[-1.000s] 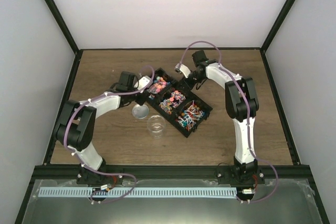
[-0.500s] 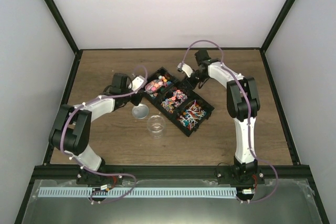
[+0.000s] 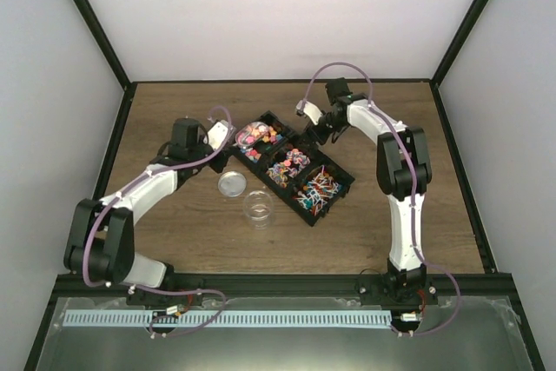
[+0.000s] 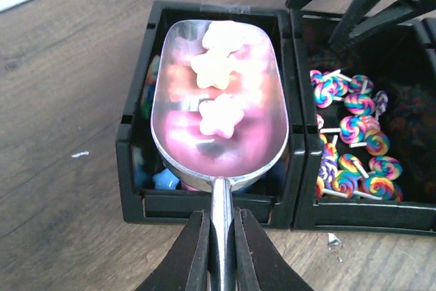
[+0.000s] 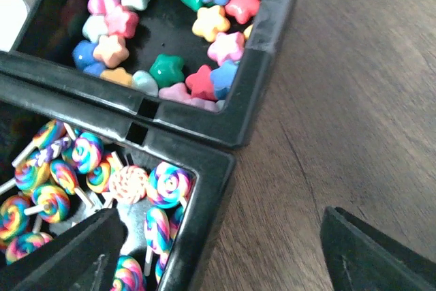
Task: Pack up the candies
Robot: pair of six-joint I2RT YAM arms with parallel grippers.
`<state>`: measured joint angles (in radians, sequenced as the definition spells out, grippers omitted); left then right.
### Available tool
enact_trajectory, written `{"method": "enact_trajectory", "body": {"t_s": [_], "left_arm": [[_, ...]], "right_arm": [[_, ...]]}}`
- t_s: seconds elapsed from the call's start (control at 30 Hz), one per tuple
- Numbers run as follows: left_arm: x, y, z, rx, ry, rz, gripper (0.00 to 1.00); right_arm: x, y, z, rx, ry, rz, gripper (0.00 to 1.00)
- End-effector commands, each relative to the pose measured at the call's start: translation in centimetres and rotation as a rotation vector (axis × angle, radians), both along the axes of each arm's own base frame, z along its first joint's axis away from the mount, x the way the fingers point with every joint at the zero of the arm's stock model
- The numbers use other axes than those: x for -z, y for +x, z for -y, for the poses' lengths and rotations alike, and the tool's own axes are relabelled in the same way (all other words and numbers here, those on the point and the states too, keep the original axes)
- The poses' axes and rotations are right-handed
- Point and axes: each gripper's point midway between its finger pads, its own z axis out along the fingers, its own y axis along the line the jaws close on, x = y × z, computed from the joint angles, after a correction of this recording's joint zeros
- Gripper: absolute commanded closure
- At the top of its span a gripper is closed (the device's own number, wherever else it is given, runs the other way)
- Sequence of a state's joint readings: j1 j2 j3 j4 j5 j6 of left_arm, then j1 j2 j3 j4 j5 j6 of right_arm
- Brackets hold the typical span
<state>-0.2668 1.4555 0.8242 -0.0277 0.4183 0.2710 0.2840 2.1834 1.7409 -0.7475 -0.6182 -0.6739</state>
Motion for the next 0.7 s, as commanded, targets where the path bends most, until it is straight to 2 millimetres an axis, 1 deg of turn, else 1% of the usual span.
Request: {"method": "enact_trajectory", "body": {"t_s": [0.0, 0.13, 0.27, 0.4, 0.53, 0.67], "left_arm": [[-4.1, -0.9, 0.2, 0.082, -0.017, 0.077, 0.96], [-6.3, -2.8, 0.0, 0.163, -0.001, 0.112, 0.96], [-7.8, -4.8, 0.0, 0.228, -0.002, 0.124, 0.96], [-8.3, -7.4, -0.5, 0.256, 0.024, 0.138, 0.96], [-8.1, -10.7, -1.2, 0.322, 0.087, 0.144, 0.96], [-8.1, -14.2, -1.9, 0.384, 0.131, 0.141, 0.96]], "right_arm": [[-3.8, 1.3, 0.2, 0.007, 0.026, 0.08, 0.15], [-6.1, 1.3, 0.2, -0.001, 0.068, 0.117, 0.1], [-7.9, 0.6, 0.0, -0.019, 0.112, 0.148, 0.08], [-9.7, -0.7, -0.5, -0.051, 0.169, 0.157, 0.06], [-10.9, -2.4, -1.0, -0.085, 0.21, 0.147, 0.01], [-11.1, -4.1, -1.4, -0.092, 0.218, 0.108, 0.0]]}}
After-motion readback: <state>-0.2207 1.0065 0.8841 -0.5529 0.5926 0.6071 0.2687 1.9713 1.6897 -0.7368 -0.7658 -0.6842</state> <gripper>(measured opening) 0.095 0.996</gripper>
